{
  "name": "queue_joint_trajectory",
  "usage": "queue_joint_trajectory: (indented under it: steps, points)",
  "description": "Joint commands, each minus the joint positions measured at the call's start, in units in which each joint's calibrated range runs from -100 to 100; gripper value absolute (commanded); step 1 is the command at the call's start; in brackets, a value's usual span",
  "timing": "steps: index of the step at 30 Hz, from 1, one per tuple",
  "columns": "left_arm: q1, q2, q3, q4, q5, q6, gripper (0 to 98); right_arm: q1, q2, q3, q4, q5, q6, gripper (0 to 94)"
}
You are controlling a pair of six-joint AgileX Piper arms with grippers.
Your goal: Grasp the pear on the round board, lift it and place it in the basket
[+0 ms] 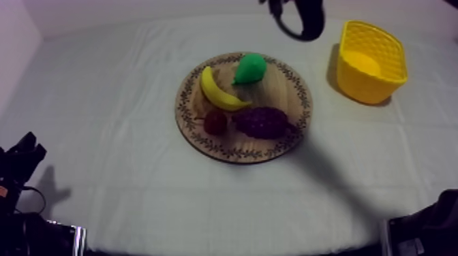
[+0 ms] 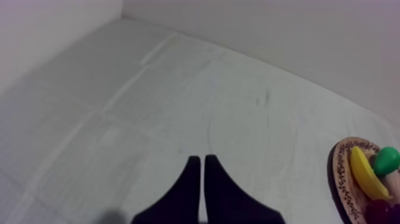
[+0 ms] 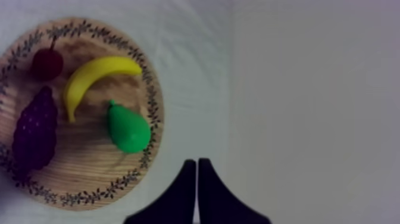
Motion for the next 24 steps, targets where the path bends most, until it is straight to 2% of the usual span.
queue_joint_trajectory:
  steps: [1,5,11,13,17,19,21,24]
  points:
    - [-0.03,-0.04,0.00,0.01,0.00,-0.01,0.1,-0.03,3.46,0.00,0.85,-0.42,0.31,1.2]
    - [-0.03,-0.04,0.00,0.01,0.00,-0.01,0.1,0.22,6.26,0.05,1.27,-1.15,1.14,1.2]
    - [-0.03,-0.04,0.00,0.01,0.00,-0.01,0.1,1.16,8.36,0.00,0.40,-2.03,2.38,3.3]
    - [-0.03,-0.04,0.00,0.01,0.00,-0.01,0.1,1.59,8.93,-0.20,-0.15,-2.16,3.13,13.2]
    - [-0.03,-0.04,0.00,0.01,0.00,-0.01,0.1,2.37,9.91,-0.79,-1.17,-2.38,3.95,53.4]
    - [-0.03,-0.04,0.00,0.01,0.00,-0.01,0.1,2.55,10.22,-0.92,-1.59,-2.44,4.29,68.9]
    - [-0.03,-0.04,0.00,0.01,0.00,-0.01,0.1,2.63,10.43,-1.16,-2.02,-2.18,4.70,77.4]
    - [-0.03,-0.04,0.00,0.01,0.00,-0.01,0.1,2.74,10.58,-1.74,-3.13,-1.27,5.79,82.8]
